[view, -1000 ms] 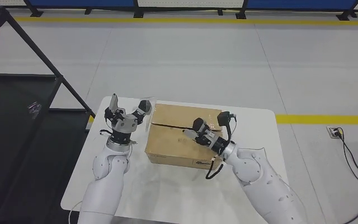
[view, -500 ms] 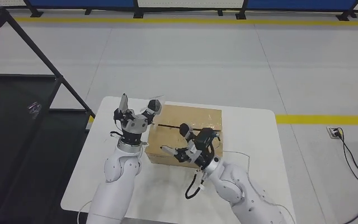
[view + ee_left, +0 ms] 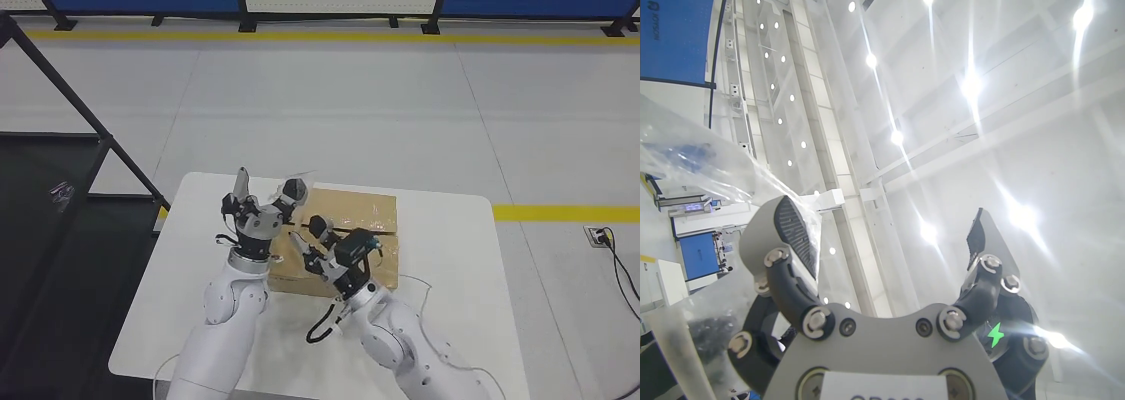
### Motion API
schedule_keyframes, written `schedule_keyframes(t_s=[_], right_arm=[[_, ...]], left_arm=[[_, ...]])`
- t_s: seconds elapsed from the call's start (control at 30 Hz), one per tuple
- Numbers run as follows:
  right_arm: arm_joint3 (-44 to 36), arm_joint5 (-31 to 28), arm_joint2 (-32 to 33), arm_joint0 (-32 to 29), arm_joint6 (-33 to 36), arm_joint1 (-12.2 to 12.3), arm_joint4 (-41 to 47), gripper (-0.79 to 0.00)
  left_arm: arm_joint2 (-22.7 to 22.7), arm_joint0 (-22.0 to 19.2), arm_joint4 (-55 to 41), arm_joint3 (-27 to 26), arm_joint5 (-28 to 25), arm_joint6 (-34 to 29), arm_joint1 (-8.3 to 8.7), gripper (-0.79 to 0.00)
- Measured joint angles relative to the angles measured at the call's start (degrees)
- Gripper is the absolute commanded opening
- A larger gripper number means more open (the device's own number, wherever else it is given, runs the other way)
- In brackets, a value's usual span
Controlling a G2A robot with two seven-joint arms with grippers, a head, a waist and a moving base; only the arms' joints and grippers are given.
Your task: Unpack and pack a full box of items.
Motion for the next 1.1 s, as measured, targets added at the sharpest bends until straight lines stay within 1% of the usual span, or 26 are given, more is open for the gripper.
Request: schedule_keyframes(t_s=[0.03,0.1,0.23,0.3,0.33,0.57,0.73,0.87,0.97,1.1], right_arm=[[0.32,0.36,-0.05,0.25,0.03,-0.16,0.08,-0.406],[0.94,1.45,-0.16,0.67,-0.23,-0.53,0.04,-0.443],[1.73,3.43,-0.15,1.04,-1.17,-1.10,-0.53,-0.656],[1.90,3.76,0.12,0.93,-1.82,-1.28,-0.72,-0.693],[1.87,3.78,0.33,0.81,-2.09,-1.32,-0.83,-0.785],[0.19,4.08,2.35,-0.77,-3.16,-1.26,-3.15,-0.785],[-1.32,3.61,3.75,-1.31,-1.24,-1.11,-5.09,-0.785],[-3.45,2.47,5.95,-1.49,4.56,-0.68,-5.17,-0.785],[-6.00,2.76,7.98,-1.79,9.72,-0.29,-5.64,-0.785],[-9.64,4.15,10.41,-2.96,12.86,0.10,-7.08,-0.785]], left_arm=[[0.04,-0.04,-0.02,0.02,0.05,-0.03,-0.03,0.000],[0.10,-0.13,-0.09,0.09,0.12,-0.04,-0.11,0.000],[-0.10,-0.25,-0.30,0.20,0.15,-0.13,-0.21,0.000],[-0.43,-0.38,-0.31,0.43,0.10,-0.06,-0.22,0.000],[-0.60,-0.45,-0.35,0.58,0.06,0.02,-0.23,0.000],[-1.64,-0.97,-0.81,1.50,0.02,0.23,-0.29,0.000],[-2.28,-1.22,1.26,2.30,-0.64,1.10,-0.25,0.000],[-3.00,-1.23,4.74,3.30,-1.44,2.65,-0.09,0.000],[-3.68,-1.01,6.93,3.60,-1.41,3.11,0.10,0.000],[-4.95,-0.57,7.75,3.83,-0.61,2.89,0.40,0.000]])
